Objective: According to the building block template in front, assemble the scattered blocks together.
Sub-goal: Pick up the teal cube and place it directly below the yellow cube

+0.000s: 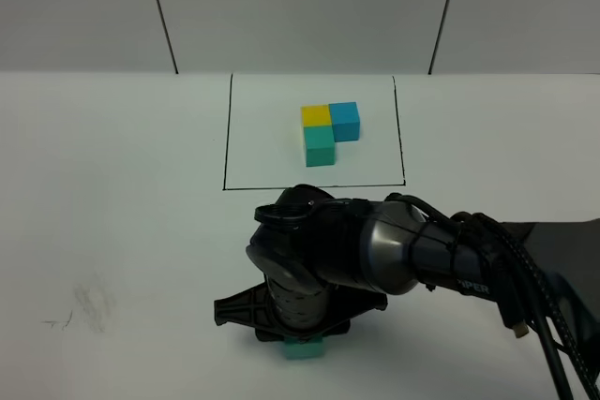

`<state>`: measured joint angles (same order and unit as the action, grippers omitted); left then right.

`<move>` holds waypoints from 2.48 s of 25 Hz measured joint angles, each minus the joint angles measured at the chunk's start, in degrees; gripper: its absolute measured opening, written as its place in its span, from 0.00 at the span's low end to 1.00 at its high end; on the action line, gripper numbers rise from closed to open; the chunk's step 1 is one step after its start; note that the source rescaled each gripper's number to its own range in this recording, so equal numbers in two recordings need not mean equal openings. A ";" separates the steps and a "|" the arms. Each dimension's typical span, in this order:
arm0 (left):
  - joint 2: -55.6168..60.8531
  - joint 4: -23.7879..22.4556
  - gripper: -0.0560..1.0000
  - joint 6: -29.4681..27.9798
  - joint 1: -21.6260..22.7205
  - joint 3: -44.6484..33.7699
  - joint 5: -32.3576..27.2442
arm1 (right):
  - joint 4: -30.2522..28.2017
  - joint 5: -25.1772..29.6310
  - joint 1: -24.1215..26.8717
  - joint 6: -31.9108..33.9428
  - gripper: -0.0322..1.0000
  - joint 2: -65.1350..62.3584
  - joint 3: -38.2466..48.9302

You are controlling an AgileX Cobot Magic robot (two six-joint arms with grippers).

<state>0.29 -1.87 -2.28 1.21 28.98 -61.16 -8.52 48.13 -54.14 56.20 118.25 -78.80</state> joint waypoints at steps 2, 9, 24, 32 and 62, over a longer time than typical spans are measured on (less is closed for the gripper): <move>0.00 0.00 0.96 0.00 0.00 0.00 0.00 | 0.00 0.32 0.37 0.11 0.05 0.15 0.00; 0.00 0.00 0.96 0.00 0.00 0.00 0.00 | -0.96 0.43 1.39 1.57 0.05 1.58 0.00; 0.00 0.00 0.96 0.00 0.00 0.00 0.00 | -2.47 -1.11 2.41 2.83 0.05 2.16 0.00; 0.00 0.00 0.96 0.00 0.00 0.00 0.00 | -2.69 -2.28 2.95 2.83 0.05 2.16 0.00; 0.00 0.00 0.96 0.00 0.00 0.00 0.00 | -4.52 -4.30 3.09 4.52 0.05 2.21 0.00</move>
<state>0.29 -1.87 -2.28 1.21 28.98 -61.16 -13.04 43.83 -51.05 60.72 120.46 -78.80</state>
